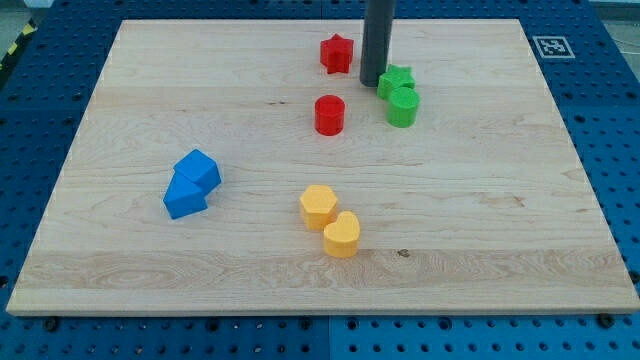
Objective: Move both the green blocks towards the right side of the board
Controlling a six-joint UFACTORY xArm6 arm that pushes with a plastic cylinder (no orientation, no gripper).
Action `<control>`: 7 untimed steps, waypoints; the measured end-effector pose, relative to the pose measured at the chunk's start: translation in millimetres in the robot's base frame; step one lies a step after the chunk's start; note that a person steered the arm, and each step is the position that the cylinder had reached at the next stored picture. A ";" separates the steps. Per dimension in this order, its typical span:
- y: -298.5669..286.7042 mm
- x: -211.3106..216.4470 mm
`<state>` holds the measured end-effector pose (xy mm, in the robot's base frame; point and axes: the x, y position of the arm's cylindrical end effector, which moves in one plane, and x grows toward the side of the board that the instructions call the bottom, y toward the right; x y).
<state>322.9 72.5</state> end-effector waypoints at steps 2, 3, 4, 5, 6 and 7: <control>55.3 -42.2; 79.5 -25.2; 63.2 -12.7; 50.9 -12.7; 44.1 -12.7; 37.4 -8.0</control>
<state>314.9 109.9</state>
